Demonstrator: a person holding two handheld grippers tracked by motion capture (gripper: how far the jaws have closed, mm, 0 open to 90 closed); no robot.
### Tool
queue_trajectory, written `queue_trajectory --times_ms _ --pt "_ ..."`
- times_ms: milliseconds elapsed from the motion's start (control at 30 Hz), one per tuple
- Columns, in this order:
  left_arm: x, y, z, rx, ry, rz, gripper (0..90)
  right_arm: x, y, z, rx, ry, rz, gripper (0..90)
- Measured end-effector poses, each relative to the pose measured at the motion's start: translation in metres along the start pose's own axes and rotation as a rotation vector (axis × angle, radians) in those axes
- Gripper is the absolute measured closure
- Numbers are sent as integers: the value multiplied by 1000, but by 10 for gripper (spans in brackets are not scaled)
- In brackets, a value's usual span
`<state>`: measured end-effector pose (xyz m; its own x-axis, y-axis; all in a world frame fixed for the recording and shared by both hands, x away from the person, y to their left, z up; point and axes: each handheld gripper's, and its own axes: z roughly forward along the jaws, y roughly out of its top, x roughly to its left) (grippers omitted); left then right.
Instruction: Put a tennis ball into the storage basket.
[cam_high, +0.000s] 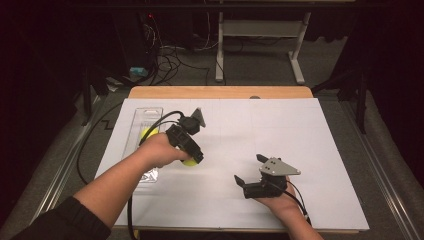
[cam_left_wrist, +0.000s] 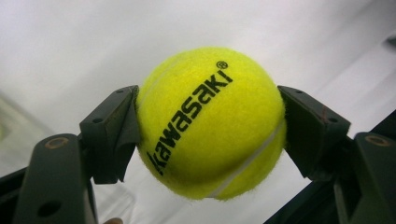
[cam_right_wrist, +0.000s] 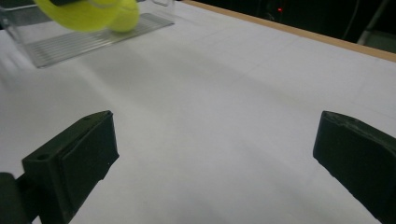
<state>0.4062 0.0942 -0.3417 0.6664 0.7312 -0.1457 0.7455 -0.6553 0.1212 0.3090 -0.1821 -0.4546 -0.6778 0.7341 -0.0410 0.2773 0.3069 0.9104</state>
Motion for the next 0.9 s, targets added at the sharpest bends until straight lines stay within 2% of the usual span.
queue_trajectory --times_ms 233,467,567,700,900 --pt "35 -18 -20 -13 50 -80 267 -28 -7 -14 -11 -86 31 0" --pt "71 -39 -39 -24 96 -170 267 -47 -13 -31 -21 -136 56 0" --pt "85 -48 -44 -12 122 -210 267 -53 -15 -36 -22 -153 64 0" --pt "98 -58 -42 4 142 -251 267 -58 -17 -41 -18 -170 67 0" --pt "106 -65 -23 41 134 -271 267 -62 -21 -45 -12 -179 73 0"
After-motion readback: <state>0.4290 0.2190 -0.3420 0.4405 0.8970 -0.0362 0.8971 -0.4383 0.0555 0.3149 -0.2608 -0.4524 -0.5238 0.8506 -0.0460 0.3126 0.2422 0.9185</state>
